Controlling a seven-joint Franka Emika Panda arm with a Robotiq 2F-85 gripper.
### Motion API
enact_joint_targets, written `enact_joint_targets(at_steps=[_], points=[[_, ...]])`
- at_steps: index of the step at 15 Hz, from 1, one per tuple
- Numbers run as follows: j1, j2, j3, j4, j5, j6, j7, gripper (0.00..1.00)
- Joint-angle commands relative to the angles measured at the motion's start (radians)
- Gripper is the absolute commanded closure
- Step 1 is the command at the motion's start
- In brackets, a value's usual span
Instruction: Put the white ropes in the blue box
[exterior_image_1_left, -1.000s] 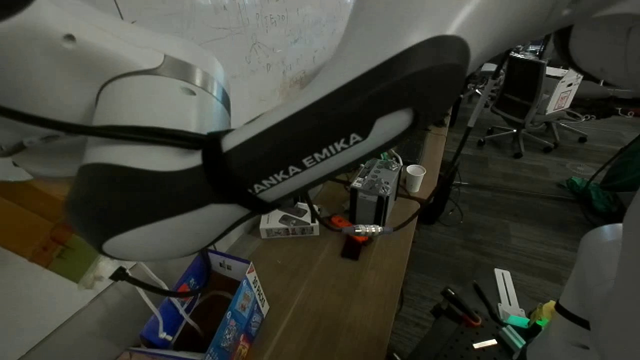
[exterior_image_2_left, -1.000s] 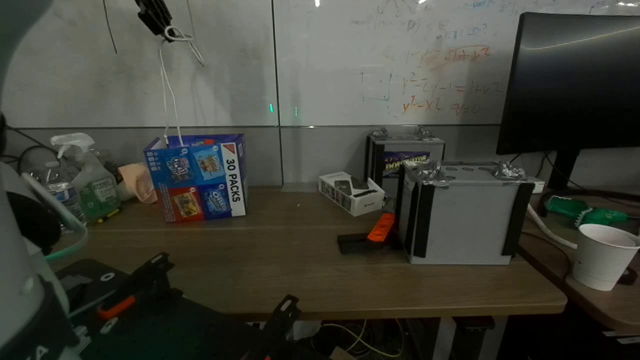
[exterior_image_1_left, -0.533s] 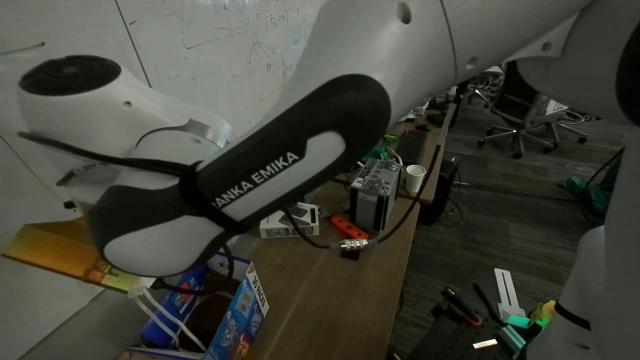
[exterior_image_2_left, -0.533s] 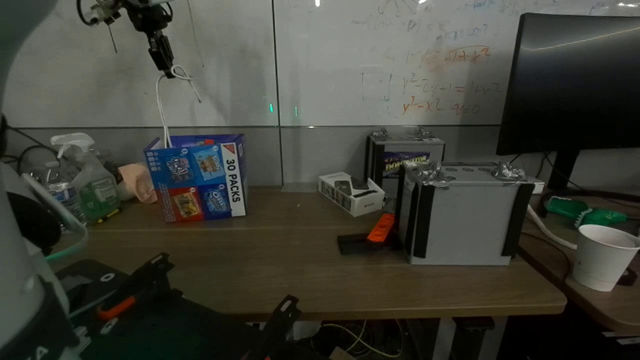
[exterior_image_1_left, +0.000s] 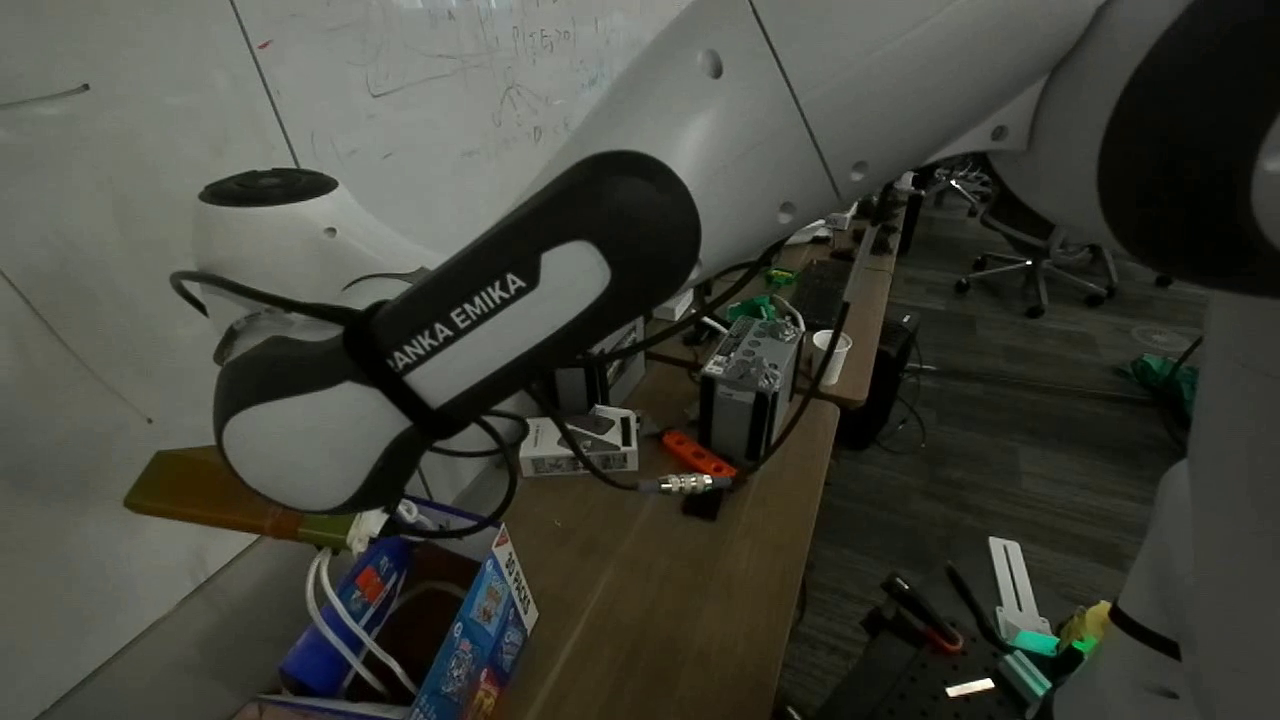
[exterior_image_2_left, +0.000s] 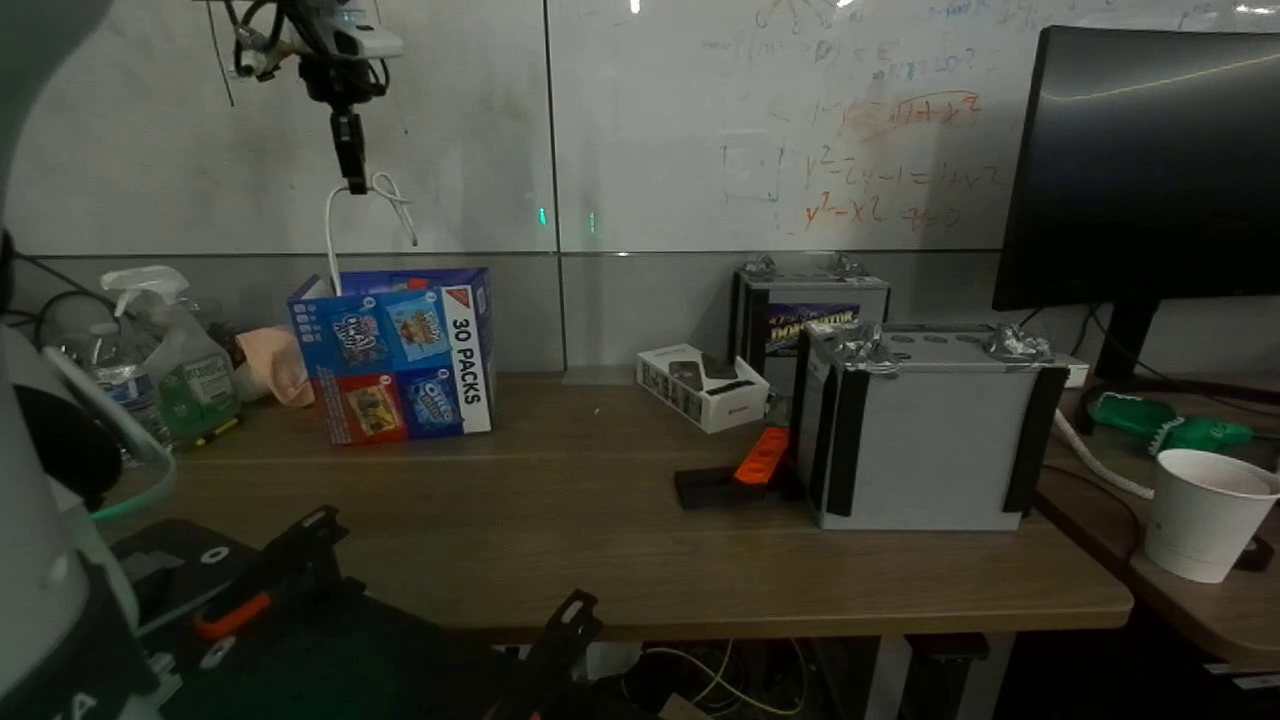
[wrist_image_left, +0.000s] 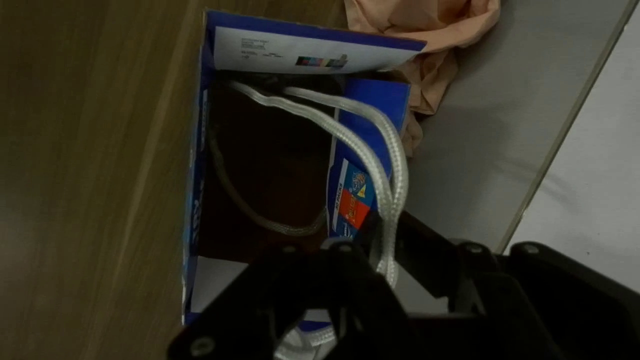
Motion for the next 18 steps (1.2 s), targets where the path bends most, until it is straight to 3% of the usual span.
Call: enact_joint_targets(at_steps=[1,6,9,13,18], points=[[0.012,0.001,-0.023,0.023,0.060,-0.042,-0.108,0.59],[0.015,-0.034,-0.034,-0.005,0.056,-0.195,-0.241,0.22],[0.000,-0.141,-0.040,-0.093,0.055,-0.340,-0.308,0.01],[-0.013,-0.341,-0.038,-0.231,0.020,-0.505,-0.381,0.00],[-0.035,-0.627,-0.023,-0.445,-0.009,-0.588,-0.553,0.00]])
